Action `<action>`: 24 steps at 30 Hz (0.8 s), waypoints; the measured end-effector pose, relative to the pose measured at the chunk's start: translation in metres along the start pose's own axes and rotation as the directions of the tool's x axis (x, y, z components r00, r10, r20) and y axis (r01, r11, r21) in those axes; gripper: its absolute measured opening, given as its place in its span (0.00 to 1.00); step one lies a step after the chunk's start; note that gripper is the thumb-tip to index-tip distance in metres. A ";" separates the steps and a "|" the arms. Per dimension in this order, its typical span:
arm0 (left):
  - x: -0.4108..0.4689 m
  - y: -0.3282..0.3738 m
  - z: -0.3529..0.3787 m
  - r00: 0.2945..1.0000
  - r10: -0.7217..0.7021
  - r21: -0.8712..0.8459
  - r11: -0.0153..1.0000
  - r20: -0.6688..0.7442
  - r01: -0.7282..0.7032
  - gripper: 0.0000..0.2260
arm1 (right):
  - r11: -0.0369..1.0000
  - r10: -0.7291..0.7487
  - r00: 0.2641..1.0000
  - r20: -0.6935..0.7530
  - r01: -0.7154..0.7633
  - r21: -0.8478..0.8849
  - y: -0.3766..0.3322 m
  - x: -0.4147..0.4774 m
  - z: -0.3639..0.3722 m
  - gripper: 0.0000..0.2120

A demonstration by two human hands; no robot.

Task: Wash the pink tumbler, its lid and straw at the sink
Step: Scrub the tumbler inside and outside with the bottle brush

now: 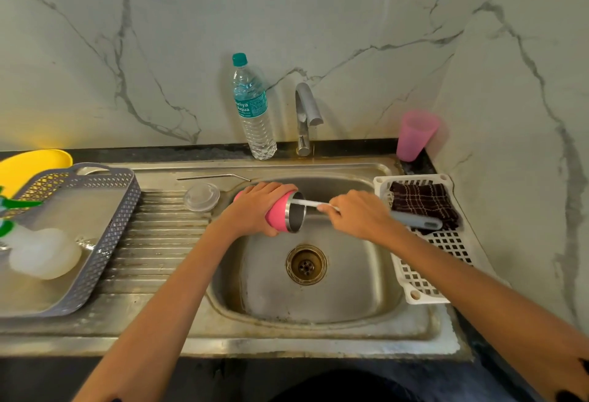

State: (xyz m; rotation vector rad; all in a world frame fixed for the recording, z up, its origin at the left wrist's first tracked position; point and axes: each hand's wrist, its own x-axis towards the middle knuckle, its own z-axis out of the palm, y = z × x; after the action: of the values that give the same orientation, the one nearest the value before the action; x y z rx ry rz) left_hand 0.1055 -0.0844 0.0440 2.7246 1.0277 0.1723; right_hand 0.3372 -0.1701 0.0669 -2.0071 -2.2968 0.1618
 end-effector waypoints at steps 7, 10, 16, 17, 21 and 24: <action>-0.003 -0.006 0.006 0.999 -0.043 -0.047 0.998 -0.019 0.042 0.43 | 0.997 -0.063 0.997 0.050 0.061 0.050 -0.015 -0.025 0.012 0.24; -0.003 -0.008 0.007 0.998 -0.056 -0.048 0.997 -0.016 0.055 0.43 | 0.999 -0.026 1.000 0.014 0.025 0.041 0.000 -0.017 -0.006 0.22; -0.002 -0.010 0.003 0.997 -0.057 -0.046 0.997 -0.044 0.055 0.43 | 0.998 0.008 0.998 0.057 -0.012 0.063 -0.005 -0.024 0.017 0.23; -0.002 -0.012 0.004 0.997 -0.061 -0.062 0.996 -0.037 0.058 0.44 | 0.998 -0.025 0.998 0.061 0.021 0.061 -0.010 -0.028 0.019 0.24; -0.007 -0.015 0.007 0.998 -0.058 -0.063 0.996 -0.028 0.056 0.43 | 0.998 -0.025 1.000 0.017 0.024 0.062 -0.004 -0.019 0.000 0.22; -0.009 -0.015 0.002 0.997 -0.034 -0.003 0.999 -0.075 0.034 0.43 | 0.999 0.040 0.999 -0.007 -0.040 0.026 0.008 -0.013 -0.007 0.22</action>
State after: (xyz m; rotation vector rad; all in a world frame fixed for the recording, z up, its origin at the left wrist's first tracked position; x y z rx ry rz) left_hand 0.0895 -0.0800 0.0380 2.7158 1.0930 0.2711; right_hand 0.3474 -0.1816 0.0731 -2.0381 -2.2397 0.1848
